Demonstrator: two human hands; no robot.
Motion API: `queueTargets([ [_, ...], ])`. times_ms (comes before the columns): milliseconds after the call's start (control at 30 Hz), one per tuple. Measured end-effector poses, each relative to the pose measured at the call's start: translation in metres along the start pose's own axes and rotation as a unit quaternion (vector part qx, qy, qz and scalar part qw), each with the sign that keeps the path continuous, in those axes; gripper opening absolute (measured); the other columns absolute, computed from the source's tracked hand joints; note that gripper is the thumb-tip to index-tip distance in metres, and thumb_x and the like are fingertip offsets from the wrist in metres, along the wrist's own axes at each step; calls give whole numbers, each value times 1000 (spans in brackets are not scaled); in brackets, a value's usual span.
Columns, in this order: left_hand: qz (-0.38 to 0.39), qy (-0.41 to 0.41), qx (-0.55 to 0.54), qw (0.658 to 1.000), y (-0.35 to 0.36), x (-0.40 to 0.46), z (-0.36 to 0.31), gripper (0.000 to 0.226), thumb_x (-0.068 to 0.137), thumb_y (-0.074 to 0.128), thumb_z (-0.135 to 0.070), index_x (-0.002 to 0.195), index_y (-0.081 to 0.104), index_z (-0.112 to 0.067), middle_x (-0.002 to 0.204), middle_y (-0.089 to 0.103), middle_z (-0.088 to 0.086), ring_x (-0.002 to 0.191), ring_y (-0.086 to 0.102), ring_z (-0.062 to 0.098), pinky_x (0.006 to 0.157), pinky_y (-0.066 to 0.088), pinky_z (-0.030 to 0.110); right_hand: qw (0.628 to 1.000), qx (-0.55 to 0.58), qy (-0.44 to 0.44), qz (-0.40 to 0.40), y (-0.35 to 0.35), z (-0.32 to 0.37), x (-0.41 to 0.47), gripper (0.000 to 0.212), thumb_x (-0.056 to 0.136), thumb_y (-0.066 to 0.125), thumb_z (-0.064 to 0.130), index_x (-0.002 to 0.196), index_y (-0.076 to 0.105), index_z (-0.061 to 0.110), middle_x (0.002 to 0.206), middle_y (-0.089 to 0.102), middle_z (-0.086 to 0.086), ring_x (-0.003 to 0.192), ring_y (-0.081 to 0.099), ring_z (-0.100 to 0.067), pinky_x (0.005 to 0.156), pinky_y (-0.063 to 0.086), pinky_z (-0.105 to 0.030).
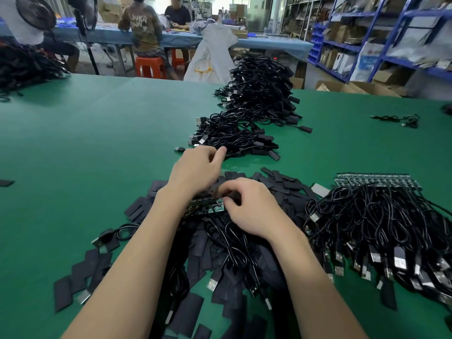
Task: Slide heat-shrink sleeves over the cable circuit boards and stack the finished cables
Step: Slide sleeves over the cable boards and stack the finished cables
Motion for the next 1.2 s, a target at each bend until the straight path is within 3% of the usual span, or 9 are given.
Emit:
queueTargets([
  [67,3,-1,-7,1000,0,1,1,54,102,41,-49,61,51,-16,55,54,-1,65,56,24,63,42,35,992,114,20,-44,-9,-4,0,16,89,68,19,92,73,34,77,68,26,69,55,6,68,42,-8],
  [167,32,-11,-10,999,7,2,5,59,102,41,-51,63,61,-13,59,62,2,68,62,24,72,52,38,956,286,46,-53,-14,-9,0,17,83,78,11,87,76,27,77,75,14,71,65,0,75,51,-15],
  [267,53,-24,-6,998,10,2,11,65,102,41,-54,55,66,-17,48,62,-5,65,64,17,76,54,37,943,325,56,-48,-14,-4,-2,18,79,83,5,81,75,22,74,76,6,72,69,-5,72,53,-16],
  [367,57,-27,11,998,11,1,11,72,101,39,-59,55,69,-14,45,59,-6,62,63,16,69,50,35,911,392,101,-71,-17,-12,-4,17,81,81,1,80,73,16,65,71,5,60,63,-7,54,50,-16],
  [467,43,-5,36,998,15,-4,-4,77,100,39,-62,48,48,-6,36,43,-5,51,50,22,53,35,31,863,468,157,-109,-21,-27,-8,15,83,79,0,82,70,12,61,69,5,50,57,-4,50,48,-14],
  [733,-22,36,43,998,10,-12,-25,78,100,43,-62,42,32,-11,38,36,-3,44,43,15,47,24,28,844,486,219,-54,-14,-40,-13,7,81,84,13,81,76,14,67,71,5,58,64,-3,57,53,-15],
  [867,-19,26,11,999,14,-13,-26,77,100,40,-63,45,40,-10,50,59,2,55,57,24,52,34,31,830,503,236,-43,-8,-41,-15,7,82,83,10,77,78,13,68,70,3,57,63,-4,56,53,-15],
  [1000,-11,16,5,1000,16,-14,-27,77,100,44,-61,42,31,-12,33,35,-2,44,43,20,49,27,30,830,505,235,-34,-8,-42,-15,6,80,84,13,80,78,13,69,72,4,59,65,-4,58,55,-16],
  [1200,-13,38,-64,997,15,-16,-35,75,104,47,-49,41,27,-15,32,30,-1,36,31,17,46,23,29,796,557,234,-20,-6,-42,-14,7,79,81,3,78,77,8,78,75,-3,66,68,-5,62,56,-15],
])
Point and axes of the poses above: each hand's wrist, its own x-axis towards the middle knuckle, its own y-axis out of the palm, z = x × y, the point moved 9 cm from there along x, towards the middle knuckle
